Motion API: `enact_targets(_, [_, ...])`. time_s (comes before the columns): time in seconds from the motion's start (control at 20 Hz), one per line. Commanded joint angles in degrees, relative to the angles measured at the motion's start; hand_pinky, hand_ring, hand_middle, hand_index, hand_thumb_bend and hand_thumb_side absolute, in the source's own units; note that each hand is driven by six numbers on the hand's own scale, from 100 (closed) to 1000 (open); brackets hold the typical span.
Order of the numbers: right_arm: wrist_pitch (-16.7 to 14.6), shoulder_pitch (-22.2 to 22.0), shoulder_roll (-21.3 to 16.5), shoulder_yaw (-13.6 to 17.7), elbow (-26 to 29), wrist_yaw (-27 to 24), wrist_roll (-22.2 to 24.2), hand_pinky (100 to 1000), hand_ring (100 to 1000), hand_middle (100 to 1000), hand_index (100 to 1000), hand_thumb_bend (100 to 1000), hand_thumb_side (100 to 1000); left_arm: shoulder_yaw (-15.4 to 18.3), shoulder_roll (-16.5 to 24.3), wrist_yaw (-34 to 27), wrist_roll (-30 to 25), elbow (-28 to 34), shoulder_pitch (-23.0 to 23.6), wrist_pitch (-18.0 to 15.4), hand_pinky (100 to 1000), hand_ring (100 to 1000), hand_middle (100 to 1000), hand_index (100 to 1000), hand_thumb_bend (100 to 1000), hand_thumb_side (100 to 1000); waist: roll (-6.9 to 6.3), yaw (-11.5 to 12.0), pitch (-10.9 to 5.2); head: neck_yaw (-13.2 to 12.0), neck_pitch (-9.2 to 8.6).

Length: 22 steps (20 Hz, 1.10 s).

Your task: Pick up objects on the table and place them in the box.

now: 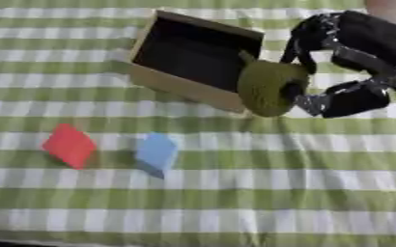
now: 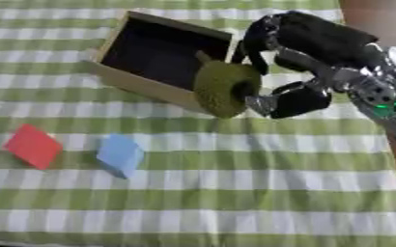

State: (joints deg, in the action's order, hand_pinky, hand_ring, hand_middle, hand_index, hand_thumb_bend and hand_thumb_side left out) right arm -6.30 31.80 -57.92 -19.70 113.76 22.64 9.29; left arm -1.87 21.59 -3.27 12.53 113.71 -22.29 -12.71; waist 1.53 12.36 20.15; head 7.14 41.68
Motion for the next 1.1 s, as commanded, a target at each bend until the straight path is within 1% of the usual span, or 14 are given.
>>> enact_targets(0.05, [0.5,1.2,-2.7,2.7,0.8,0.4,-1.4,811,666,317,624,100,244,0.3,0.8,-0.1,0.0,0.9,-0.5,0.2,818,761,778,916,253,646,0.86,0.1,-2.20,-0.1,-0.71])
enact_targets(0.2, [2.5,2.4,-3.6,3.4,0.8,-0.2,-1.0,810,669,321,628,100,245,0.1,0.9,-0.2,-0.1,0.9,-0.6,0.2,818,761,778,916,253,647,1.04,0.2,-2.23,0.1,-0.51])
enact_targets(0.3, [4.8,3.9,-3.9,3.8,0.8,-0.5,-0.3,812,671,323,630,100,244,0.0,0.9,-0.2,-0.3,0.9,-0.6,0.2,818,762,778,916,253,646,1.14,0.3,-2.24,0.4,-0.31])
enact_targets(0.45, [8.6,6.6,-2.8,4.4,0.8,-0.5,0.9,813,674,326,636,100,236,0.0,1.0,-0.3,-0.3,0.9,-0.6,0.3,819,762,779,916,251,648,1.23,0.5,-2.11,0.7,-0.27])
enact_targets(0.6, [10.6,9.0,-1.3,4.5,-0.1,-0.1,2.1,814,679,331,641,100,223,0.0,1.1,-0.3,-0.4,0.9,-0.7,0.3,819,763,780,917,249,650,1.32,0.8,-1.82,0.8,-0.33])
enact_targets(0.8, [10.1,13.0,1.4,3.1,-4.0,2.0,3.3,814,681,336,644,100,241,-0.2,1.1,-0.3,-0.6,0.9,-0.9,0.4,819,764,781,917,247,652,1.54,1.1,-1.55,1.1,-0.33])
enact_targets(1.1, [7.7,18.9,7.1,-0.1,-13.6,6.3,4.9,813,685,341,646,100,246,-0.5,0.9,-0.6,-0.9,0.9,-1.5,0.4,820,764,781,916,247,650,1.75,2.2,-1.28,1.9,-0.65])
